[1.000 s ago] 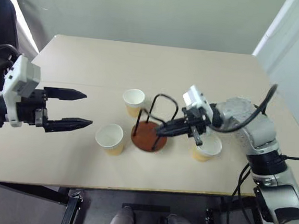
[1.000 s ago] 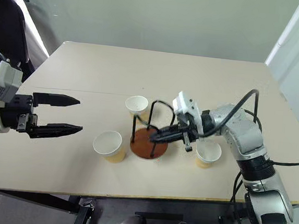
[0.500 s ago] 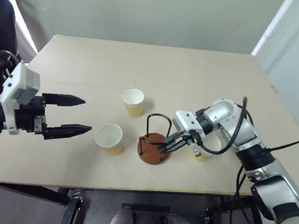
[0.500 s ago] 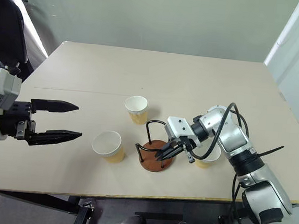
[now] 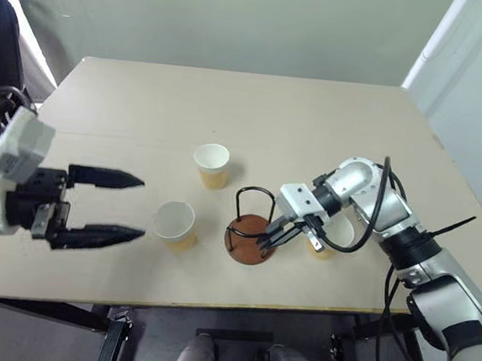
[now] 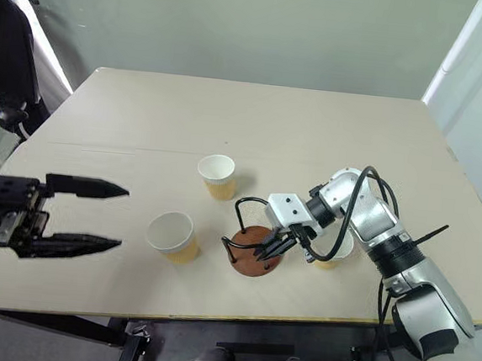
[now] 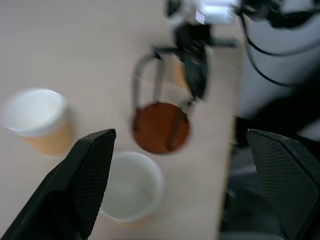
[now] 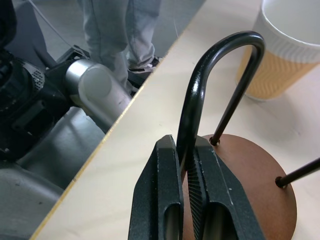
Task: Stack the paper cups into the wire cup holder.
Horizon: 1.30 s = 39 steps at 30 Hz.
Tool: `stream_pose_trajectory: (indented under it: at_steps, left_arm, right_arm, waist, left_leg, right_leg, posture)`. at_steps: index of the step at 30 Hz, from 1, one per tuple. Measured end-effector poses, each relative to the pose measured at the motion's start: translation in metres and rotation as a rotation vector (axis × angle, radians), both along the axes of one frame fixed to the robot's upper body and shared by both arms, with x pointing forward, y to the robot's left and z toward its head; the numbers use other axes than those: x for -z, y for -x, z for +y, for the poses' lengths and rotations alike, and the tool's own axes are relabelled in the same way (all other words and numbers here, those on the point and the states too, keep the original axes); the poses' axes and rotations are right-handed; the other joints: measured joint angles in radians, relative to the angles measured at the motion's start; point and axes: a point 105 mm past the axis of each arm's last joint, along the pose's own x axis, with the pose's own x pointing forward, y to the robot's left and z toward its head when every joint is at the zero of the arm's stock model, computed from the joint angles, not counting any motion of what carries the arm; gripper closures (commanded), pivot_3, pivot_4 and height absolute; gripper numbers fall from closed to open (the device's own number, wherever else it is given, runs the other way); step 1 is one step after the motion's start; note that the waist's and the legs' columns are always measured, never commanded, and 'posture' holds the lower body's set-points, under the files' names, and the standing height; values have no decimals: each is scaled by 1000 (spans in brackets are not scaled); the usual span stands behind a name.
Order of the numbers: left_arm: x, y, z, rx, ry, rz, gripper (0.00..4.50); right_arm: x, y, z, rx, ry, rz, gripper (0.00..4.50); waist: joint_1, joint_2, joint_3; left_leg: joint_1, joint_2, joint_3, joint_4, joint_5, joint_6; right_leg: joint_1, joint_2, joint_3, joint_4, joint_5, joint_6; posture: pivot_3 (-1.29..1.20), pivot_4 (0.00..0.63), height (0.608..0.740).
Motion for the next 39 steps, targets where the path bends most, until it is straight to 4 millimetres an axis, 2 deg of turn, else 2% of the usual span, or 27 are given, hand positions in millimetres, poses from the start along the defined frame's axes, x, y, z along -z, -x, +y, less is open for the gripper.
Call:
stream_pose_trajectory:
  at_steps: [5,20,28,31,39]
  left_arm:
    - [-2,-1,3,-23,-9,-15,0]
    - [-1,-5,4,-68,0,-34,0]
    - [-1,-6,3,-77,-7,-44,0]
    - [-1,-6,3,-78,-8,-45,0]
    - [-1,-6,4,-82,-10,-50,0]
  right_arm:
    - [1,-6,0,6,-9,-3,4481]
    - [2,-2,2,-66,12,3,4481]
    - [0,-7,6,-79,9,-9,4481]
    - [0,-9,9,-85,1,-15,3713]
    - [-1,-10,9,-87,1,-5,879]
  waist:
    - [-1,0,0]
    - [-2,0,0]
    - [-3,0,0]
    - [-3,0,0]
    - [-3,0,0]
  left_leg:
    - [1,0,0,0,0,0]
    - [0,0,0,0,-1,-1]
    - [0,0,0,0,-2,-1]
    - [0,1,0,0,-2,-2]
    - [0,1,0,0,-3,-3]
  right_leg:
    - [0,0,0,1,0,-1]
    - [0,0,0,1,-1,-2]
    - [0,0,0,1,-1,-3]
    - [0,0,0,1,-2,-4]
    - [0,0,0,1,-2,-4]
  posture:
    - [0,150,740]
    - [0,150,740]
    - [0,150,740]
    - [0,150,740]
    - [0,150,740]
